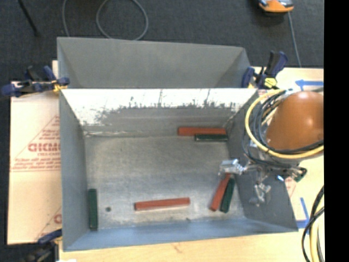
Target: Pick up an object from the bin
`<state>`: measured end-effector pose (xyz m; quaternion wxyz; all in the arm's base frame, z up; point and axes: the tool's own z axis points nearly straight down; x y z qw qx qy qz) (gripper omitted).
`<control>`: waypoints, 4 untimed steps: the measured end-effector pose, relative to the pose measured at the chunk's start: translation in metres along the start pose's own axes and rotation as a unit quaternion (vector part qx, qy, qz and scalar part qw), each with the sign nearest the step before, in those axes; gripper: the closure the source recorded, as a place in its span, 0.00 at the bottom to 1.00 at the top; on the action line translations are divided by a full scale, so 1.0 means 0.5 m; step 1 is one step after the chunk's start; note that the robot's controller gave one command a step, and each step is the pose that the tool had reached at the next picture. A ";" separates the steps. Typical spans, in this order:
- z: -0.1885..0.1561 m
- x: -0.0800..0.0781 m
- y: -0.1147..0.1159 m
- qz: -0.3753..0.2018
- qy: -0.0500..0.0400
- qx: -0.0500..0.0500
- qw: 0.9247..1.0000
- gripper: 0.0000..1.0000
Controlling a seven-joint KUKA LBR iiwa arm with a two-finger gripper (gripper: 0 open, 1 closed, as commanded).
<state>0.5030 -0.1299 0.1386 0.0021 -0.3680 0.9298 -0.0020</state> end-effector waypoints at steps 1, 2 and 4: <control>0.141 -0.111 -0.015 -0.198 -0.001 -0.003 0.980 0.00; 0.137 -0.111 -0.017 -0.195 -0.001 -0.003 0.981 1.00; -0.163 -0.117 -0.097 -0.159 -0.001 0.000 0.987 1.00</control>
Offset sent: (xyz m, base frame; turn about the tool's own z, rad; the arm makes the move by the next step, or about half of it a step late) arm 0.0454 0.0315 -0.0686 -0.3989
